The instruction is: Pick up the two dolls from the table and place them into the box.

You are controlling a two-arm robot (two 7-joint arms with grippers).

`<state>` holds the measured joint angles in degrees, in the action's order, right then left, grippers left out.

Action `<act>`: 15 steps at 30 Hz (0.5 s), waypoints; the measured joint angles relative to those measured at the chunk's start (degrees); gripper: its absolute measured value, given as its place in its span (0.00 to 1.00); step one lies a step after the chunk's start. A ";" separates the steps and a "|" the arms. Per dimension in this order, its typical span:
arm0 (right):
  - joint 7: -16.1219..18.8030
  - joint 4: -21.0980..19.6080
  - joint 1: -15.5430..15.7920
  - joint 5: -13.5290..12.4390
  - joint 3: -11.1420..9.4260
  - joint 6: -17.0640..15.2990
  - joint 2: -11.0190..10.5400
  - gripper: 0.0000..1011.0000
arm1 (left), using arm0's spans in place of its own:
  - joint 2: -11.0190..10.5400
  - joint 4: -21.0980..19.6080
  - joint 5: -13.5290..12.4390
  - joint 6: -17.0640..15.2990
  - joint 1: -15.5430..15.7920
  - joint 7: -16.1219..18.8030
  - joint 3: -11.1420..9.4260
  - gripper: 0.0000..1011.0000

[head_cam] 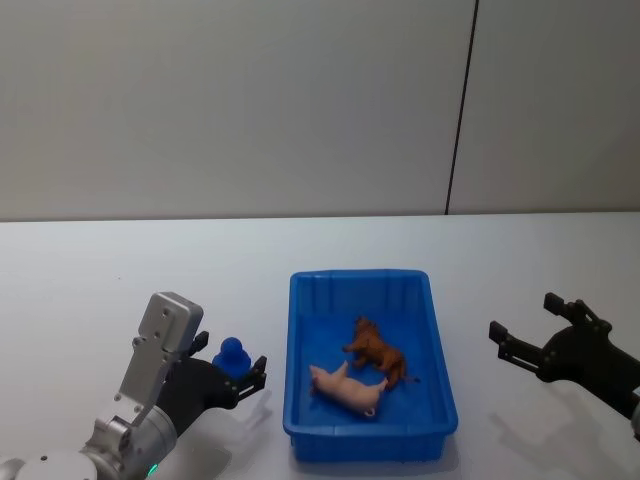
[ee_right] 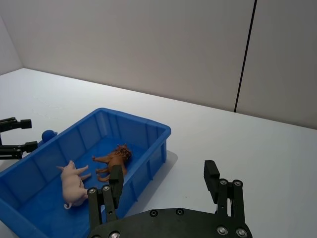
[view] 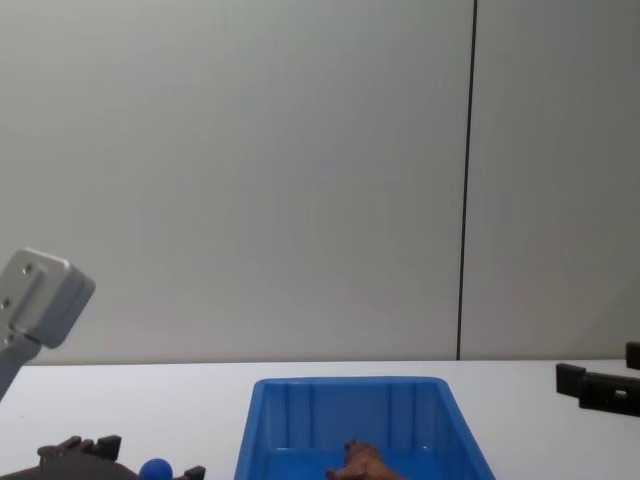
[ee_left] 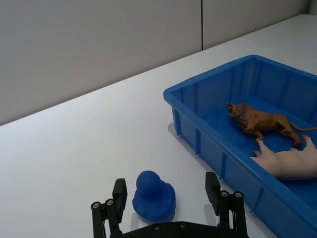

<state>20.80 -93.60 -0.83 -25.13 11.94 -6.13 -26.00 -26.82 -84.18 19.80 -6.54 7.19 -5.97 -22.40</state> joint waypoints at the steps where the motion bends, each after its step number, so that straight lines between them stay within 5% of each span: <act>1: 0.00 0.00 0.00 0.00 0.00 0.00 0.00 0.99 | 0.09 0.37 -0.02 0.07 0.15 -0.16 0.02 0.99; 15: 0.00 0.00 0.00 0.00 0.00 0.00 0.00 0.99 | 1.88 7.67 -1.06 2.14 3.43 -4.56 0.48 0.99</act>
<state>20.80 -93.60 -0.83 -25.13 11.94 -6.13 -26.00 -24.94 -76.51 18.74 -4.40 10.62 -10.54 -21.92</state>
